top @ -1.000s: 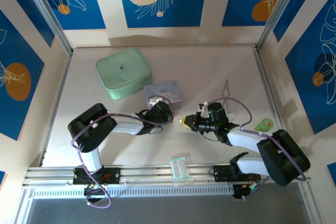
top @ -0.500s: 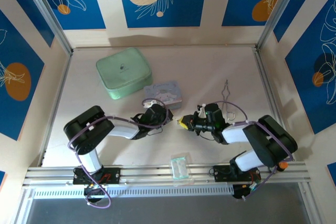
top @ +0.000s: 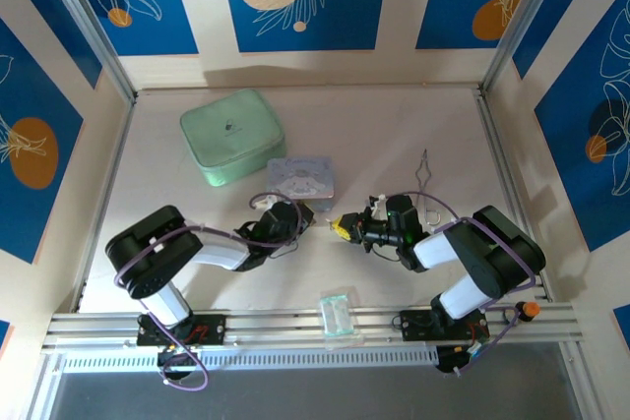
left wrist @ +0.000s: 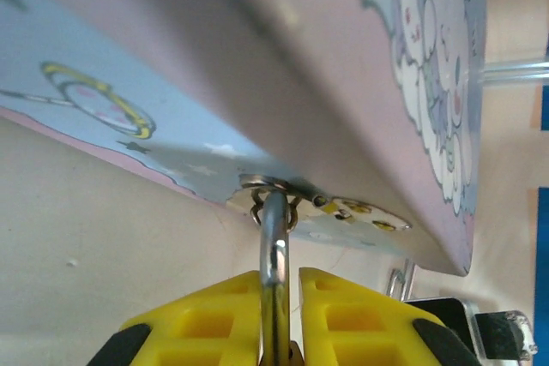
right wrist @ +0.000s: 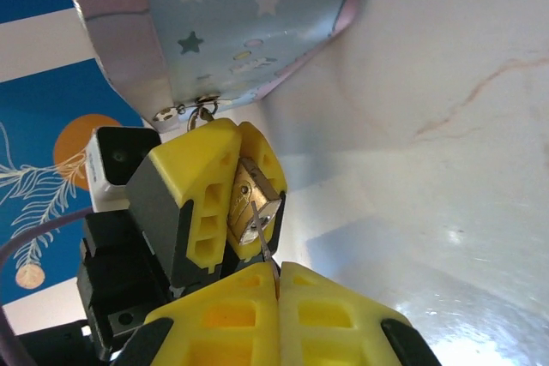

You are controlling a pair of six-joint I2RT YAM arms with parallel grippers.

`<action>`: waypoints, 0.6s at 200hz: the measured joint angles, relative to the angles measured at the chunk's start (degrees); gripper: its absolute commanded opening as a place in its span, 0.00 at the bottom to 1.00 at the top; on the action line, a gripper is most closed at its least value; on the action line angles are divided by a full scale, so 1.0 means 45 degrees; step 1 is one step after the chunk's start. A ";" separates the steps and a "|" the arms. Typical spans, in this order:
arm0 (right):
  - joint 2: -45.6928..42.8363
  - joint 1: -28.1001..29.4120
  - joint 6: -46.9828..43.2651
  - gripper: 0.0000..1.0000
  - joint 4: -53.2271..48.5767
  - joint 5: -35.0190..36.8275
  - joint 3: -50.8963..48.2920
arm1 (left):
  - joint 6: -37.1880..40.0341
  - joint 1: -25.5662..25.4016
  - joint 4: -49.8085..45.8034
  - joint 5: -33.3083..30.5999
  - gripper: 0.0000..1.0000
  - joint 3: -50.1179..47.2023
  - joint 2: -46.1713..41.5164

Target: Unlock the padlock with the key

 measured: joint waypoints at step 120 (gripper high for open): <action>0.1141 0.0743 0.0976 0.00 0.1773 -0.0170 0.0311 | -0.0937 -0.0005 0.1171 -0.0379 0.06 -0.0039 -0.0112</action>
